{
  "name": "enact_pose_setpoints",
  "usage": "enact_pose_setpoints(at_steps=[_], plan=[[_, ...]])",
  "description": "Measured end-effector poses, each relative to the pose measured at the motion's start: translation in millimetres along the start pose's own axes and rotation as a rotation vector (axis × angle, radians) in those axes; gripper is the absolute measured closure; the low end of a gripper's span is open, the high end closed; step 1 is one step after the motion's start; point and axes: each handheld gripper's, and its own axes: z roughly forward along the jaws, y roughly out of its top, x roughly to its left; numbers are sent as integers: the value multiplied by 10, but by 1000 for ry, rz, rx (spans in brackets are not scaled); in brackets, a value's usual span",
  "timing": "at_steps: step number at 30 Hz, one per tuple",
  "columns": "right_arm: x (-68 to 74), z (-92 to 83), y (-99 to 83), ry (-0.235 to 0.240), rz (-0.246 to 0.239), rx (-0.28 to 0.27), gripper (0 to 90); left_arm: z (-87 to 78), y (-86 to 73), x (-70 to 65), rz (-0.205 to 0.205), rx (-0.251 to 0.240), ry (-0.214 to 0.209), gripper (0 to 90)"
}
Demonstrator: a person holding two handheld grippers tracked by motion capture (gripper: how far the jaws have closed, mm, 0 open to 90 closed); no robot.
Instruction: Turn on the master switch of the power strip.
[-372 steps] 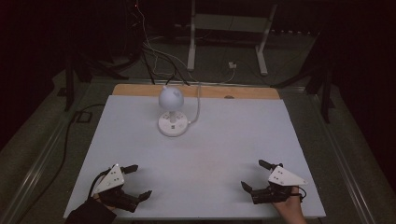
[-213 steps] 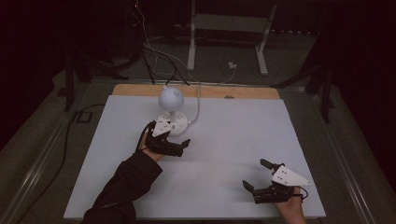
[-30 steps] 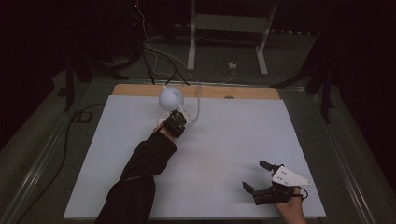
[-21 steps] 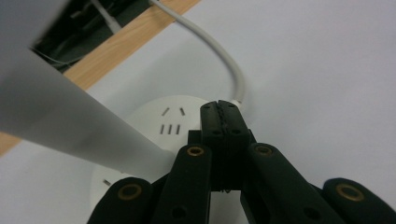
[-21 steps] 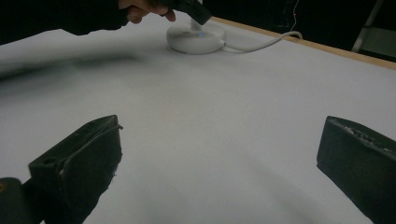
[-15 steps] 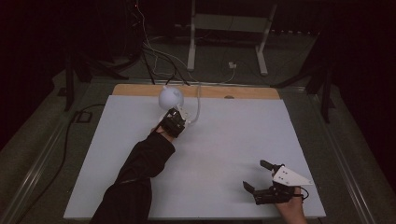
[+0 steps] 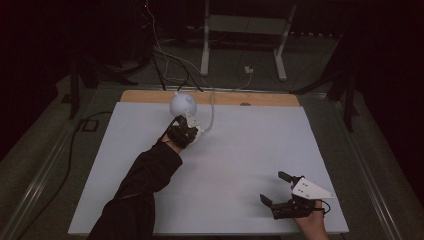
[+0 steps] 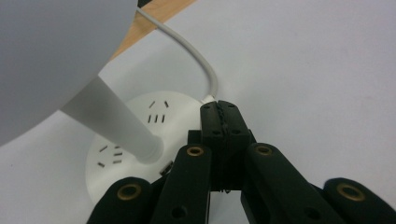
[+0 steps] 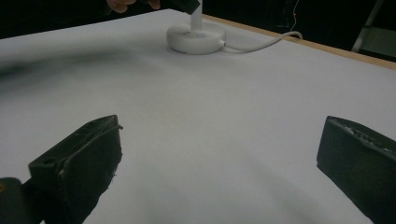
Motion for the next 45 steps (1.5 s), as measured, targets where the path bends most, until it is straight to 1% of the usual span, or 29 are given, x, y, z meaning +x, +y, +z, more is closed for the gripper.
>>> enact_pose_setpoints(at_steps=[1, 4, 6, 9, 11, 12, 13, 14, 15, 17, 18, 19, 20, 21, 22, 23, 24, 26, 28, 29, 30, 31, 33, 34, 36, 38, 40, 45], plan=[[1, 1, 0, -1, 0, 1, 0, -19, -2, 9, -1, 2, 0, 900], [2, 0, 0, 1, 0, 0, 0, -70, -15, 43, -18, -6, -30, 900], [0, -3, 1, 2, -1, -2, 0, -104, -30, 58, -29, -10, -58, 900], [-2, -3, 1, 2, 0, -3, 0, -159, -57, 77, -26, -15, -74, 900], [-1, -2, 1, 3, 0, -3, 0, -196, -78, 90, -25, -20, -67, 900], [1, -2, 2, 3, -1, -2, 0, -215, -89, 103, -32, -24, -73, 895], [3, -1, 3, 3, -1, -2, 0, -234, -100, 115, -37, -28, -77, 845], [4, -1, 3, 4, 0, -2, 0, -254, -110, 120, -43, -30, -75, 833], [4, 1, 1, 4, 0, -1, 0, -275, -120, 132, -42, -32, -84, 804], [1, 2, 0, 5, 1, -1, 0, -318, -140, 150, -54, -44, -107, 802], [-1, 2, 0, 4, 2, 0, 0, -339, -148, 158, -57, -44, -116, 698], [-1, 2, 0, 5, 4, -1, 0, -354, -155, 167, -68, -46, -132, 650], [-1, 2, 0, 5, 4, -1, 0, -372, -161, 174, -68, -41, -136, 650], [1, 2, 1, 4, 3, 0, 0, -387, -170, 175, -69, -41, -143, 573], [1, 2, 1, 4, 3, 0, 0, -405, -177, 179, -73, -38, -155, 573], [2, 3, 1, 4, 2, 0, 0, -422, -184, 173, -73, -36, -153, 526], [3, 3, 1, 4, 1, 0, 0, -438, -194, 167, -65, -34, -155, 480], [3, 2, 2, 3, 0, 0, 0, -469, -216, 156, -69, -22, -181, 394], [1, 1, 2, 1, 0, 0, 0, -491, -244, 144, -63, -8, -218, 266], [0, 0, 3, 1, 0, -1, 0, -500, -261, 140, -68, -7, -231, 203], [0, 0, 3, 1, -1, 0, 0, -519, -277, 142, -71, -6, -246, 161], [1, 0, 3, 1, -1, 0, 0, -538, -294, 140, -73, -10, -248, 152], [3, 1, 3, 2, -1, 0, 0, -580, -326, 148, -75, -9, -288, 69], [3, 2, 2, 2, -1, 0, 0, -602, -342, 145, -75, -10, -295, 44], [2, 2, 1, 2, 1, 1, 0, -648, -375, 133, -55, -6, -313, 9], [3, 1, 2, 1, -1, 1, 0, -694, -411, 122, -46, -13, -342, 2], [5, 1, 4, 1, 0, 1, 0, -735, -448, 107, -40, -15, -345, 2], [9, 7, 5, 2, -4, 3, 0, -821, -565, 105, -44, -25, -349, 2]])
